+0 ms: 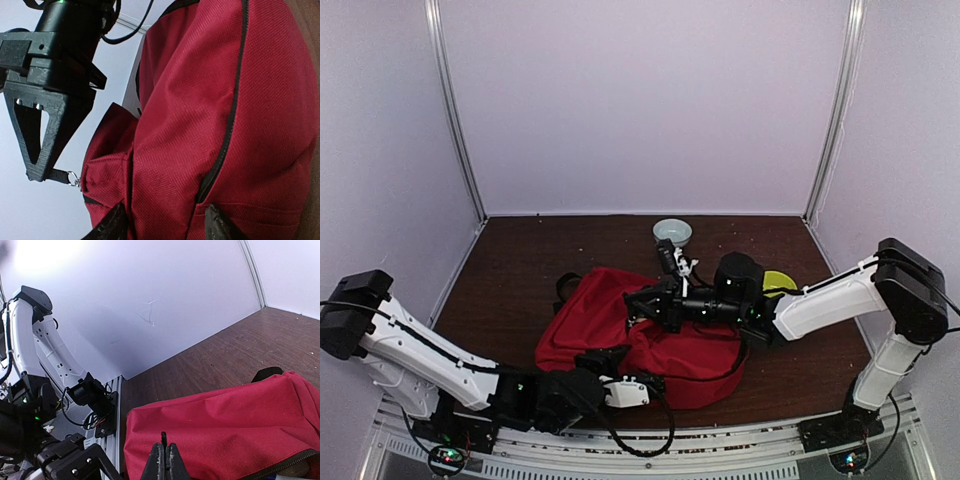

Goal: Pack the student bag
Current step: Hold the lower front pocket of the student bag, then zip the lower front pocket of the student bag, then hold the student bag at the center of the board, then unzip the largest pocket of the student bag, then adjust the student bag at the center of the board.

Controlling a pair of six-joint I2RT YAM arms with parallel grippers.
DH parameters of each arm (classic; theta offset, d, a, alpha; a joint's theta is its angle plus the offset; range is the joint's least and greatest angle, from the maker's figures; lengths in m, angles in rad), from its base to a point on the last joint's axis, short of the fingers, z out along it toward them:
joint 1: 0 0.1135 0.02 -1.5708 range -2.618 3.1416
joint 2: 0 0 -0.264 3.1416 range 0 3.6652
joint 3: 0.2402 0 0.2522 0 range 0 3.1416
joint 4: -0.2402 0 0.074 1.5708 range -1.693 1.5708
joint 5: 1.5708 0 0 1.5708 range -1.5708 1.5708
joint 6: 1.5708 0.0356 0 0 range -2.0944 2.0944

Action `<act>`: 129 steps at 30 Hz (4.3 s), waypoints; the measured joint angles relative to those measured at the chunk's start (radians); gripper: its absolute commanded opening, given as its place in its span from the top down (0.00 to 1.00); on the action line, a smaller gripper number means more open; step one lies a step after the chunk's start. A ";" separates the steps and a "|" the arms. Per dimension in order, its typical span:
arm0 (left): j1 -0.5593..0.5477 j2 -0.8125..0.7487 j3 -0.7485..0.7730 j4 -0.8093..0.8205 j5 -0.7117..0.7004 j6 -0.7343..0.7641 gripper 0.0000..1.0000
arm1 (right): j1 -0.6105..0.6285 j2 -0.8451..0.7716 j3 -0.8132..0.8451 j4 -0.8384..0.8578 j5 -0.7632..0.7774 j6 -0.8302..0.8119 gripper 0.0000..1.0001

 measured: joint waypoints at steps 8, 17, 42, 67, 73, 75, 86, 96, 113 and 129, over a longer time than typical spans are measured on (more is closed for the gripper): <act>0.013 0.109 -0.003 0.221 -0.120 0.123 0.55 | -0.011 -0.007 0.000 0.004 0.001 0.015 1.00; 0.015 0.206 0.011 0.422 -0.219 0.257 1.00 | -0.030 -0.015 0.000 -0.017 -0.010 0.022 1.00; -0.096 0.056 0.090 -0.127 -0.202 -0.188 1.00 | -0.313 0.204 0.334 -0.278 -0.085 -0.006 1.00; 0.100 -0.126 0.361 -0.283 0.016 -0.579 0.02 | -0.273 0.097 0.361 -0.377 0.034 -0.039 1.00; 0.188 0.026 0.499 -0.452 0.085 -0.799 0.03 | -0.262 0.088 0.344 -0.369 0.068 -0.050 1.00; 0.238 0.060 0.497 -0.510 0.085 -0.857 0.06 | -0.261 0.079 0.336 -0.369 0.077 -0.053 1.00; 0.282 0.098 0.427 -0.577 0.142 -1.019 1.00 | -0.251 0.032 0.314 -0.388 0.088 -0.084 1.00; 0.179 -0.086 0.303 -0.487 0.063 -0.970 1.00 | -0.269 0.130 0.398 -0.450 0.010 -0.099 1.00; 0.157 -0.095 0.261 -0.435 -0.004 -0.904 0.91 | -0.320 0.142 0.362 -0.443 -0.075 -0.088 0.48; 0.510 -0.270 0.234 -0.484 0.270 -0.984 0.59 | -0.431 -0.178 0.336 -0.644 0.009 -0.124 0.49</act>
